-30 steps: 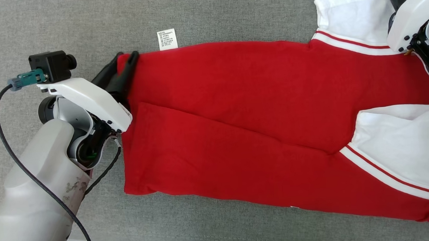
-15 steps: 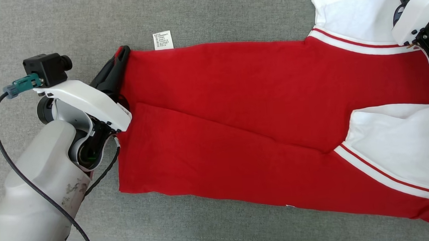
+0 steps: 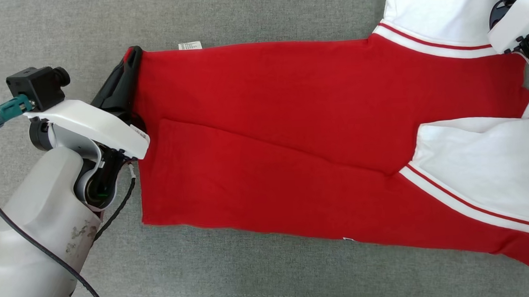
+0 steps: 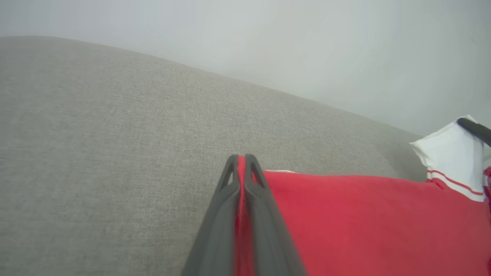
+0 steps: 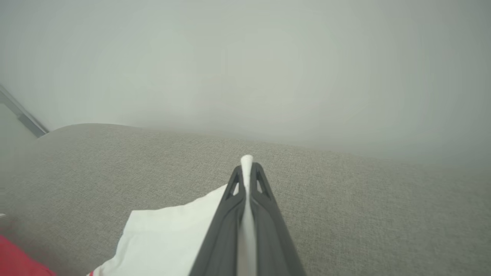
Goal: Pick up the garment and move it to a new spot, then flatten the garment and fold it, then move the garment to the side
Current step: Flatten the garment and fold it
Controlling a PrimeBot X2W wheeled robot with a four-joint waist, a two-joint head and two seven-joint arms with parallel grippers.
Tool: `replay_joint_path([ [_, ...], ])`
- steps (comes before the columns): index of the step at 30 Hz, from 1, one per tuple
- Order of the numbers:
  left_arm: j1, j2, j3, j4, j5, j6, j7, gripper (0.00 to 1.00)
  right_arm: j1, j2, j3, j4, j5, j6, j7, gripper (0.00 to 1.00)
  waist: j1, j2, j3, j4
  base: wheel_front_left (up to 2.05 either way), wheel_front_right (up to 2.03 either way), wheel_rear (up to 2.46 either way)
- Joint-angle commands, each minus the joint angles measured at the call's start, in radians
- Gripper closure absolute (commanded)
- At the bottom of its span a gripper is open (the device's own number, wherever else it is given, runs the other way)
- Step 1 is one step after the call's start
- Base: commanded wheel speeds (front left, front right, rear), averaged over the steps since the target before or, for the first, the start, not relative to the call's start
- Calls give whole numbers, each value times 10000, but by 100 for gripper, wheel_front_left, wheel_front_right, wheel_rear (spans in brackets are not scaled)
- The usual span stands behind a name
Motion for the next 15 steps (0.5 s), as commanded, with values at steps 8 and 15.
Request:
replay_joint_path([
  [8,-51,638,534,-405,347,-67,-324,100,779,-511,149,-1048,331,10,-487,100,0,0,-220,-144,0,0,0],
  [15,446,720,748,-771,612,42,-397,100,1517,-950,-112,-2023,398,10,-688,100,0,0,-532,-255,0,0,0],
])
